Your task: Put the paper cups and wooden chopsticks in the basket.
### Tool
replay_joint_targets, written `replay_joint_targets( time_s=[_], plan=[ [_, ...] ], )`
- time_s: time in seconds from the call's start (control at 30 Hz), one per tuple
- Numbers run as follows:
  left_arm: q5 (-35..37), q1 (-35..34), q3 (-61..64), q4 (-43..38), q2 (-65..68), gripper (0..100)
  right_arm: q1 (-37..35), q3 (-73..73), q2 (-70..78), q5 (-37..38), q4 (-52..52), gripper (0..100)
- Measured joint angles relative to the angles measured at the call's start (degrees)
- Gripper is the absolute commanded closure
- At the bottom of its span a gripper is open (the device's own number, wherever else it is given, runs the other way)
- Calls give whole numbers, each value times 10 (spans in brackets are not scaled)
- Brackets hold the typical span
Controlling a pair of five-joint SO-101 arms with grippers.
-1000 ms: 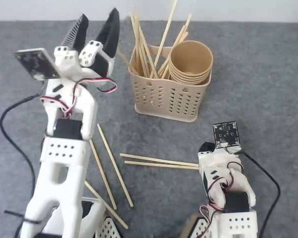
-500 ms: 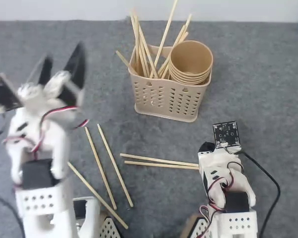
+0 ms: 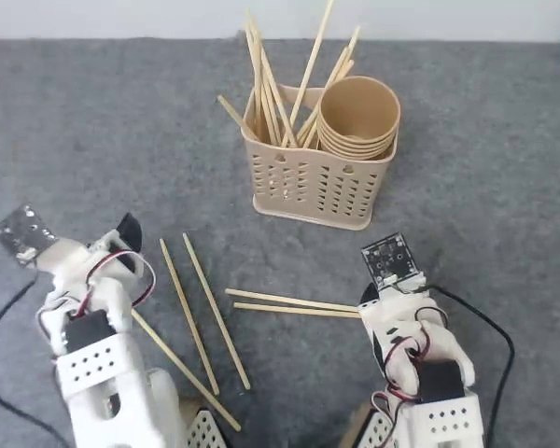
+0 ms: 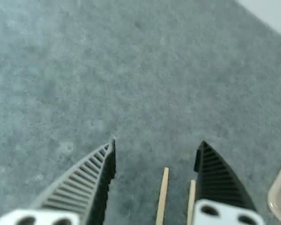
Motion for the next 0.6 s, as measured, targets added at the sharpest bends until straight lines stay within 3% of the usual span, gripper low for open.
replay_joint_targets(
  time_s=[0.1,0.23,0.43,0.6],
  plan=[
    [-2,1,5,-3,-1,735,-2,0,0,2,6,874],
    [-2,1,9,-3,-1,735,-10,-14,0,-6,18,911],
    [-2,1,9,-3,3,735,-84,-99,0,28,19,933],
    [-2,-17,-31,-14,104,735,-141,-171,58,33,11,932]
  ],
)
